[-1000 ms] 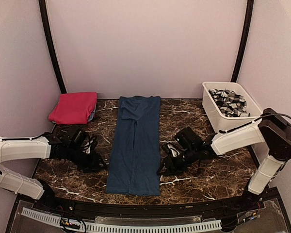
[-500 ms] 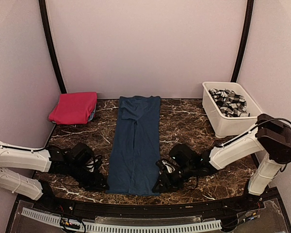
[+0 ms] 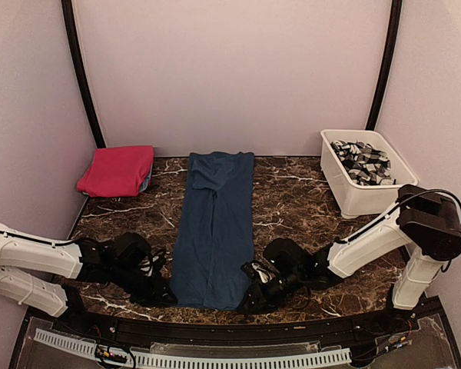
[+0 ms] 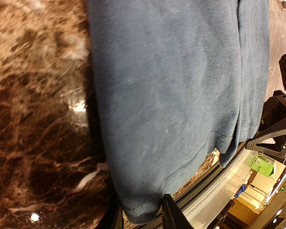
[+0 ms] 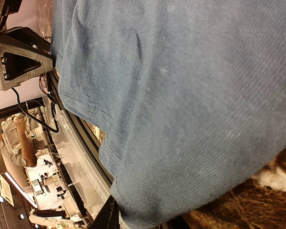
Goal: Fold and stack the mixed laundry pile
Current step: Pick up the rectangle-folded T-shirt from the center of the board.
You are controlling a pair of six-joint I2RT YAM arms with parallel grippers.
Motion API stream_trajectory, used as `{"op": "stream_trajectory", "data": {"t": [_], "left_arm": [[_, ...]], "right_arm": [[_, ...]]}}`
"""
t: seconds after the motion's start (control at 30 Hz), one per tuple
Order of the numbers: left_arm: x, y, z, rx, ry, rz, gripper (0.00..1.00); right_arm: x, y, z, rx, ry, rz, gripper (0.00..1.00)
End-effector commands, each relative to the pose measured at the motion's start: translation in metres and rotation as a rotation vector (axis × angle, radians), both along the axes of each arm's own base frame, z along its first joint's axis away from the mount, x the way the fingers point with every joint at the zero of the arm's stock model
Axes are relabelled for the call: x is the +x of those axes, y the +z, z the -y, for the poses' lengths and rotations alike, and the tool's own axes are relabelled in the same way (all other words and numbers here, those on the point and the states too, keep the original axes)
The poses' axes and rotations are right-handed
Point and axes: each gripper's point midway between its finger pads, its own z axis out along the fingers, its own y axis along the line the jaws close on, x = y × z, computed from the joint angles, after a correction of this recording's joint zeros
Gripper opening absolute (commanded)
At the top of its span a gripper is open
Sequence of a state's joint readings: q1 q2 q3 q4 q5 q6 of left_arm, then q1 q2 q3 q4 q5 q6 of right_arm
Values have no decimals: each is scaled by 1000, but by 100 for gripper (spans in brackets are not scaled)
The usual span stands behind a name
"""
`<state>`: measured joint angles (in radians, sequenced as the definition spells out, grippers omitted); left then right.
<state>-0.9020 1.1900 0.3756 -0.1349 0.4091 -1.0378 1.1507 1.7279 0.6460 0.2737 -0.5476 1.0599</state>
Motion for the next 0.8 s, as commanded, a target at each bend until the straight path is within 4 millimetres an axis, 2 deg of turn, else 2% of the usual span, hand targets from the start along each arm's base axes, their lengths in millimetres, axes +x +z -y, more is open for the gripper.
{"op": "stream_trajectory", "data": {"t": [0.0,0.13,0.3,0.4,0.53,0.63,0.77], "left_arm": [[-19,-16,-24,67,27,-60,25],[-17,-16,-24,69,26,-45,21],[-11,-17,-16,67,13,-39,16],[-7,-15,-14,70,11,-26,13],[-8,-12,-14,72,-3,-20,1],[-12,-7,-16,67,-13,-12,0],[-20,4,-18,56,-25,1,0]], "right_arm": [[-10,-27,24,-122,-32,-26,24],[-6,-25,24,-128,-31,3,17],[-3,-23,20,-127,-17,27,1],[0,-19,18,-123,-13,52,0],[1,-11,20,-115,-5,73,0],[-3,-5,23,-110,-6,76,0],[-18,3,21,-103,31,81,0]]}}
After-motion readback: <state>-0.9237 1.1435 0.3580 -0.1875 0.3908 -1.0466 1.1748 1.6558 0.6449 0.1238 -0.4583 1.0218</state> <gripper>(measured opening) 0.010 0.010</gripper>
